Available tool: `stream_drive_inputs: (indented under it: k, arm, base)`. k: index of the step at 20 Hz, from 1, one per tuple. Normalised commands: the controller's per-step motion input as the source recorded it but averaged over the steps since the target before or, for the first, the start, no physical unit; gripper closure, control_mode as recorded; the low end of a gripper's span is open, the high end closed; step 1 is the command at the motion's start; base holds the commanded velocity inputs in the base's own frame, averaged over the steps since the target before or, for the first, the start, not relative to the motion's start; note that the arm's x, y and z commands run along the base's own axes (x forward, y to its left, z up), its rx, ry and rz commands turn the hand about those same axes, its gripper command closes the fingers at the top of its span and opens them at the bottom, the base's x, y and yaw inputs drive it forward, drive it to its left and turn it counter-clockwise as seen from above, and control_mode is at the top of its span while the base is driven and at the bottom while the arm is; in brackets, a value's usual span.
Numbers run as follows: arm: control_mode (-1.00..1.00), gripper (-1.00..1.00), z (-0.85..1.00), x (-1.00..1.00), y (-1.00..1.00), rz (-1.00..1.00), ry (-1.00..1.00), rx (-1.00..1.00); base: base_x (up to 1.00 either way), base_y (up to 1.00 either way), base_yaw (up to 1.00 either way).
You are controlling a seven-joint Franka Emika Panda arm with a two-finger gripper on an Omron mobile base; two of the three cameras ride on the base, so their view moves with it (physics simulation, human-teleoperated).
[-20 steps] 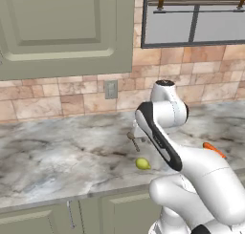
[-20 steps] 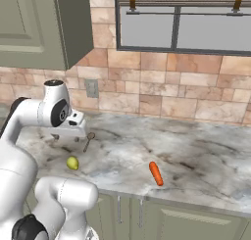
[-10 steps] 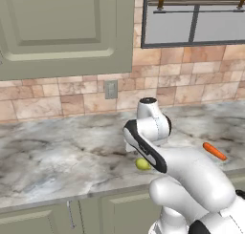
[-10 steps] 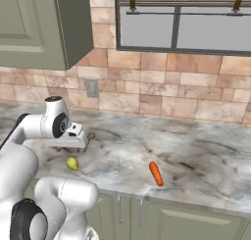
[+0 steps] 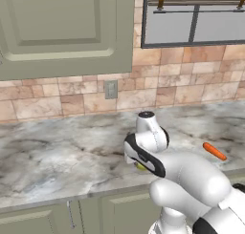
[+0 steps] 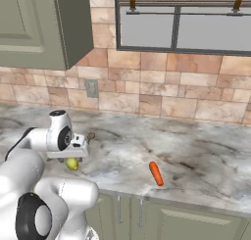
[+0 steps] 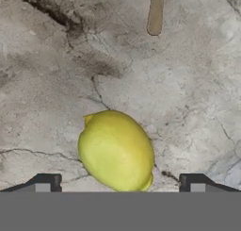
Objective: Place the lemon and carrot inside the fridge drawer. Close the drawer after placing the vegetables.
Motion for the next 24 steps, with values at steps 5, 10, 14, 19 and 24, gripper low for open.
stream_drive_inputs:
  k: [5, 10, 14, 19, 24]
  arm:
    - [-1.0, -1.0, -0.26, 0.02, 0.0, 0.16, -0.05, 0.01]
    - [-1.0, -1.0, -0.26, 0.06, 0.0, 0.18, -0.05, 0.01]
    - [-1.0, -1.0, -0.38, -0.07, -0.01, 0.12, 0.0, 0.0]
    - [-1.0, -1.0, -0.27, -0.25, -0.18, 0.08, -0.03, 0.0]
    - [-1.0, -1.0, -0.21, -0.39, -0.36, 0.02, -0.03, 0.0]
  base:
    - [0.0, 0.0, 0.0]
    - [0.0, 0.0, 0.0]
    - [0.0, 0.0, 0.0]
    - [0.0, 0.0, 0.0]
    - [0.0, 0.0, 0.0]
